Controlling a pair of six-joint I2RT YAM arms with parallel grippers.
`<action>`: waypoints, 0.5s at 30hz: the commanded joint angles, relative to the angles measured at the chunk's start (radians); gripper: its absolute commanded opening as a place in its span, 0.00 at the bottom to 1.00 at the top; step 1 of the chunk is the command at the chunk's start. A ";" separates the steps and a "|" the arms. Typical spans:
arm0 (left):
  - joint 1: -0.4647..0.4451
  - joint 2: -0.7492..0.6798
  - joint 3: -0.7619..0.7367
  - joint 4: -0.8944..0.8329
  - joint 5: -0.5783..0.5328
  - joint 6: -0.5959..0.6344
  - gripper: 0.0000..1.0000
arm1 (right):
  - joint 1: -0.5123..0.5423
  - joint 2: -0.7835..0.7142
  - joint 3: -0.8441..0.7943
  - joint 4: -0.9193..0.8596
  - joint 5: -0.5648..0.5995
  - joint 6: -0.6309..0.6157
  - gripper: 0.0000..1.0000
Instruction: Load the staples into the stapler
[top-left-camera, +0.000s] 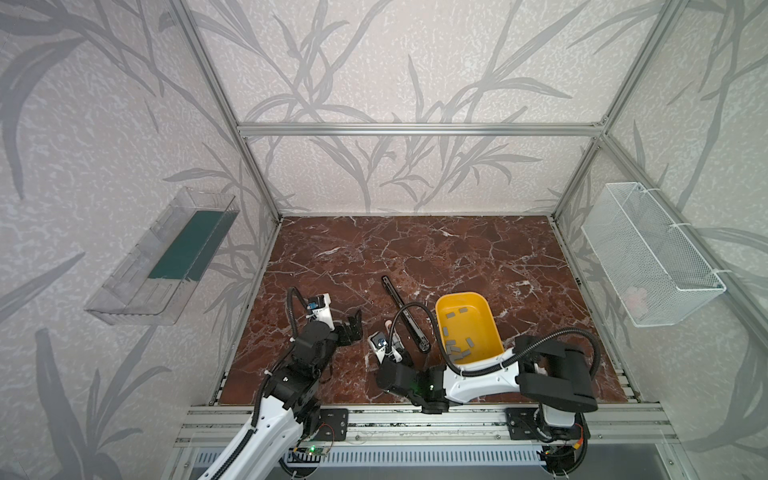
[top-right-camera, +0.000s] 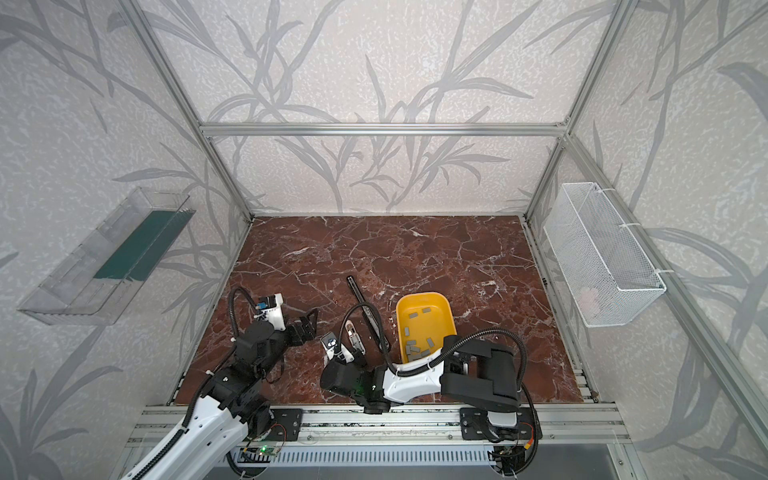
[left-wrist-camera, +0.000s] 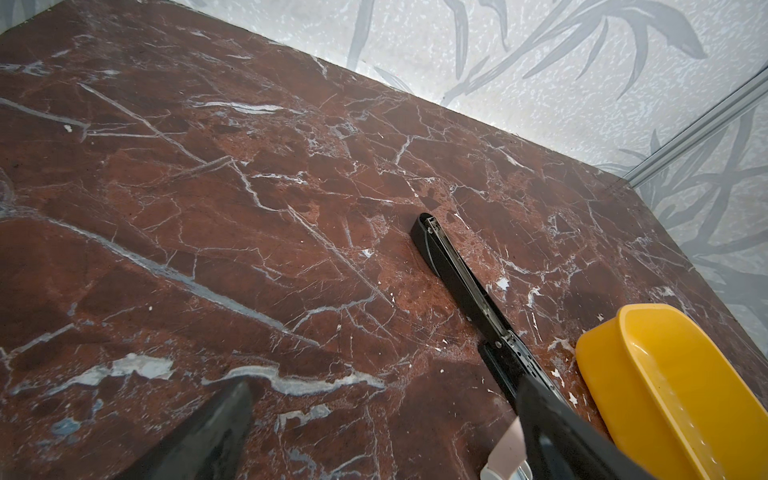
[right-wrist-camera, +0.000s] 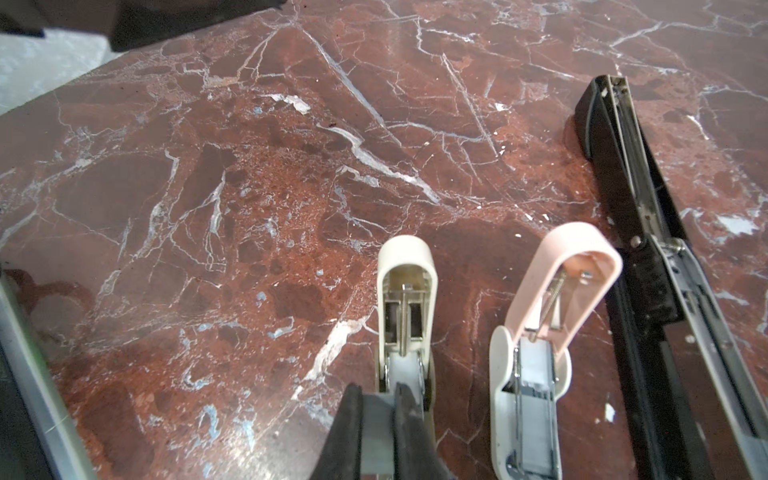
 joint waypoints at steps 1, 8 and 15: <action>-0.003 0.003 -0.006 0.013 -0.004 -0.009 0.99 | -0.003 0.010 -0.001 -0.015 0.024 0.009 0.12; -0.002 0.009 -0.006 0.017 -0.003 -0.010 0.99 | -0.004 0.013 -0.004 -0.026 0.036 0.007 0.12; -0.003 0.011 -0.005 0.019 -0.002 -0.010 0.99 | -0.007 0.018 -0.009 -0.032 0.042 0.007 0.12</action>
